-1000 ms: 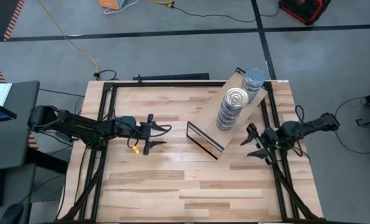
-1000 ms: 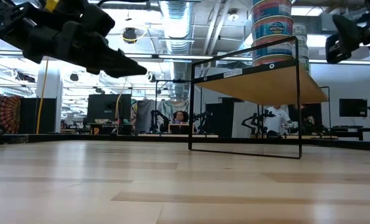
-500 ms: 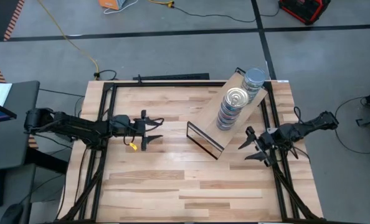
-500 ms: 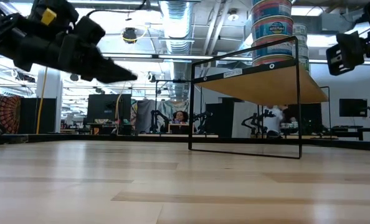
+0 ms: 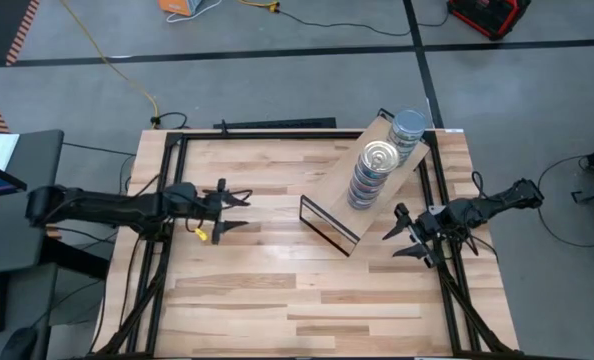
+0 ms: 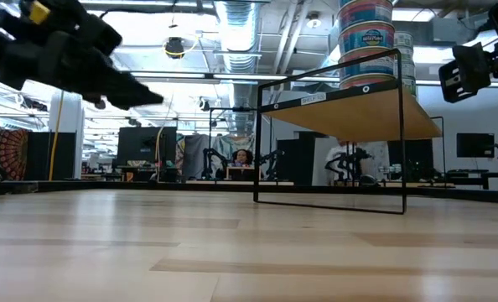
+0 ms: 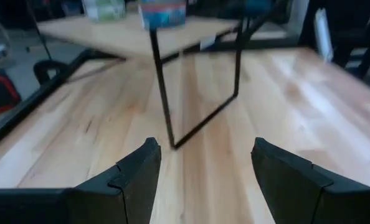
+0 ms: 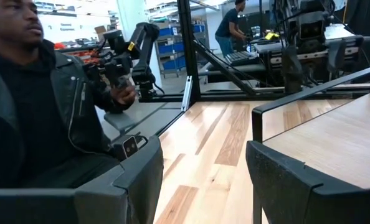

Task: Stack canned seafood by type on shelf
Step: Return to Home Position

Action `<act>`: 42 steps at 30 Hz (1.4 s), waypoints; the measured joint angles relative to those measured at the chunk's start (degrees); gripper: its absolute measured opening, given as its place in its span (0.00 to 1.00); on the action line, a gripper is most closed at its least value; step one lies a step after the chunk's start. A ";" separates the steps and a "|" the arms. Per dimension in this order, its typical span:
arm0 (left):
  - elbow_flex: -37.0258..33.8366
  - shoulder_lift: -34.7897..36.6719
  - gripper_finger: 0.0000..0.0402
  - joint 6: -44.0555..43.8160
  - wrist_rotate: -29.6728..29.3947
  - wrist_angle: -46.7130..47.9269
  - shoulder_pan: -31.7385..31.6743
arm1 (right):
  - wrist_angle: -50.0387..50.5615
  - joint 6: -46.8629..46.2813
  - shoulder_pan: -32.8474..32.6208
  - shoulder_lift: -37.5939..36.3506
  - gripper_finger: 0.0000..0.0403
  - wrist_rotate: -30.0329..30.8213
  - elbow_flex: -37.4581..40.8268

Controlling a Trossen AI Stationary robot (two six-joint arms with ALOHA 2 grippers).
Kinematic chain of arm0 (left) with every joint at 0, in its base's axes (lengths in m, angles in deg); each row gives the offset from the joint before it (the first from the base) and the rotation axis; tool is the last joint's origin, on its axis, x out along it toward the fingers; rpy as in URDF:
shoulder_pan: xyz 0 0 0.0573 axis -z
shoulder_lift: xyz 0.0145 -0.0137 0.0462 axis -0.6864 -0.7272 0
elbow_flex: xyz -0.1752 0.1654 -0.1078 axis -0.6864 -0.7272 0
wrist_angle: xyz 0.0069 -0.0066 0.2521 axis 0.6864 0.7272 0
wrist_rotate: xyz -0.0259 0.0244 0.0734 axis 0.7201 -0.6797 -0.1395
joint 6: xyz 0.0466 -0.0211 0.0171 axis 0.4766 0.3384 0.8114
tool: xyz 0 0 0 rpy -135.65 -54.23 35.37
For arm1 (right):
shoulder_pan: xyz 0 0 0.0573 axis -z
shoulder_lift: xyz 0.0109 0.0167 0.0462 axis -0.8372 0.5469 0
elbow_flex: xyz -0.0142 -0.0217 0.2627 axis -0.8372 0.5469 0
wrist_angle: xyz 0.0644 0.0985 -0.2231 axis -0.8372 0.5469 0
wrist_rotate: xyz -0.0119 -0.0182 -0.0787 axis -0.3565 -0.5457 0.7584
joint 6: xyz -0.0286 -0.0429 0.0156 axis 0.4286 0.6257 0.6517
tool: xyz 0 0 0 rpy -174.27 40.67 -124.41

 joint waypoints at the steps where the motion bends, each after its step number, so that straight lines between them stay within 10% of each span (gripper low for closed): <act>1: -0.34 1.33 0.60 -0.20 0.46 -0.01 0.02 | 0.01 0.00 0.00 0.00 0.63 0.00 0.01; 17: -10.91 19.12 0.60 -11.18 -5.24 0.81 0.13 | 0.12 0.02 0.00 0.00 0.63 -0.02 0.09; 42: -10.19 19.30 0.60 -5.73 -6.89 21.45 0.13 | 0.15 0.13 0.00 0.00 0.63 -0.13 0.10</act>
